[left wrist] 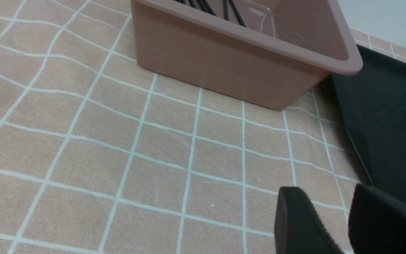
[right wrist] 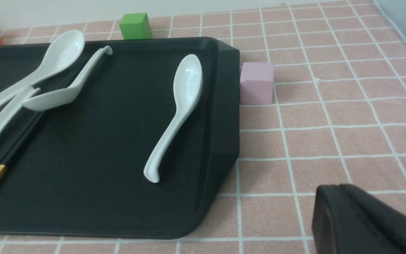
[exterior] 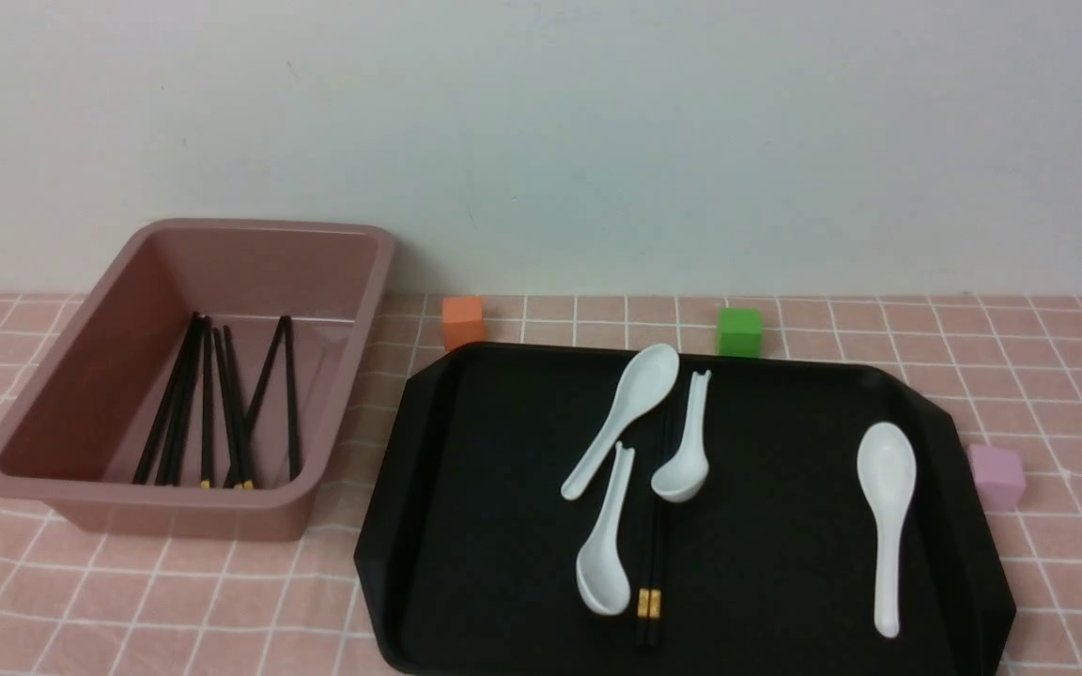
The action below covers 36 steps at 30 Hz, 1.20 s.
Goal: On pink tablecloth take chopsticks from black tray and put them in box.
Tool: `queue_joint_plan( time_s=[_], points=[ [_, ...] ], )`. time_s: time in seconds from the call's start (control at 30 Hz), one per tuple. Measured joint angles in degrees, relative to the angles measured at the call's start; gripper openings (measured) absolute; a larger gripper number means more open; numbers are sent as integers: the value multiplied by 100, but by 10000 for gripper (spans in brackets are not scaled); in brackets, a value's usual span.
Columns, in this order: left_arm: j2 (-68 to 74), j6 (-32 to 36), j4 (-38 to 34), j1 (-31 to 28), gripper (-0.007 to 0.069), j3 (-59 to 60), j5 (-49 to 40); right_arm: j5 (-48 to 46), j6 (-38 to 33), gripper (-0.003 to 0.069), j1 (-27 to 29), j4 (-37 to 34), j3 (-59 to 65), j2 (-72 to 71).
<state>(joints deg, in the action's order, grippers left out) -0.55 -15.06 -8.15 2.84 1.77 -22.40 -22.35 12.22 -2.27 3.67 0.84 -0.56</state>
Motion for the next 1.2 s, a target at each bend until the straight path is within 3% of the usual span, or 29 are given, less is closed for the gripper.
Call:
queue_joint_plan(
  time_s=[1.2],
  points=[
    [0, 0, 0, 0, 239, 0, -5, 0, 4, 13, 0, -6, 0, 0]
  ],
)
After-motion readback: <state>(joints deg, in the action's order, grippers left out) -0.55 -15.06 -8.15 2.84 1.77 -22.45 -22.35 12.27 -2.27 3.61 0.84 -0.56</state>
